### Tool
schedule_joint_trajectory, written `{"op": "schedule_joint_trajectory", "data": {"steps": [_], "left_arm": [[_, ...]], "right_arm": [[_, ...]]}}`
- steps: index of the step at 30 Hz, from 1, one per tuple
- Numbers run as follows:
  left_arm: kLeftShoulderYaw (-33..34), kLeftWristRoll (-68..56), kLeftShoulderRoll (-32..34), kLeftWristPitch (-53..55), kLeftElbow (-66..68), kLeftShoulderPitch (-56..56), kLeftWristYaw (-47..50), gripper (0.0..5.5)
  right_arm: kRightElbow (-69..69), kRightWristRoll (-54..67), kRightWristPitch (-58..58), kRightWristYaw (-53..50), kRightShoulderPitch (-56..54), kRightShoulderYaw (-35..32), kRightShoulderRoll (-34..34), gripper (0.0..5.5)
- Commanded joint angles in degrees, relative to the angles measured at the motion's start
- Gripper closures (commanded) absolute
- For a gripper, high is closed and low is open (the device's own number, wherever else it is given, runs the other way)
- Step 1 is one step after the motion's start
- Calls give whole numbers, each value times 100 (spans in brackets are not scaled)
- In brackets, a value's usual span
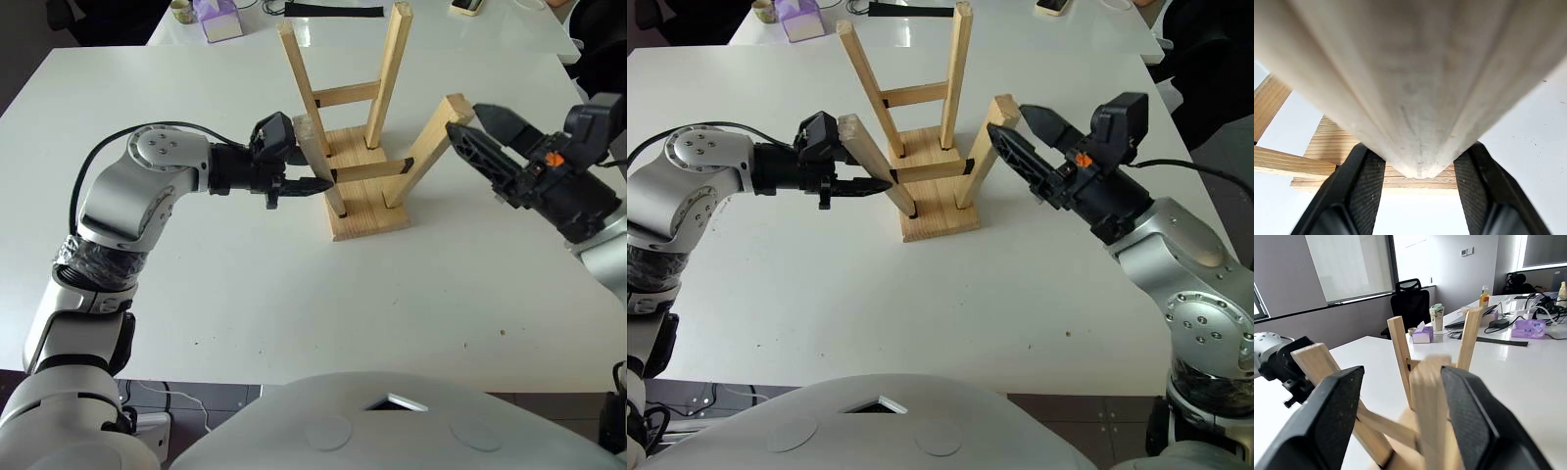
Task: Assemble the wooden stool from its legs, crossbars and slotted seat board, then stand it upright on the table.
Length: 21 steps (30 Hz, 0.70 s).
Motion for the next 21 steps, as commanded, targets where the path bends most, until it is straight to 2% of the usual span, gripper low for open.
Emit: {"op": "schedule_joint_trajectory", "data": {"steps": [1, 7, 10, 13, 17, 21], "left_arm": [[-737, 351, -121, 512, 11, 226, -27, 347], [-685, 342, -77, 534, 24, 200, -27, 347], [-630, 295, -56, 581, -21, 222, -10, 347], [-628, 239, -122, 667, -131, 244, 58, 347], [-564, 147, -145, 755, -257, 263, 76, 347], [-505, 96, -152, 823, -317, 259, 90, 347]], "right_arm": [[-580, 581, -260, 88, -897, 366, 46, 305], [-403, 393, -377, -303, -1190, 530, 51, 305], [-57, -806, -431, -835, -1665, 1132, 481, 305], [455, -2388, -586, -1248, -1694, 2016, 982, 349], [1581, -4034, -1169, -1119, -804, 3101, 1365, 405], [2853, -4932, -1617, -813, 75, 3670, 1650, 466]]}}
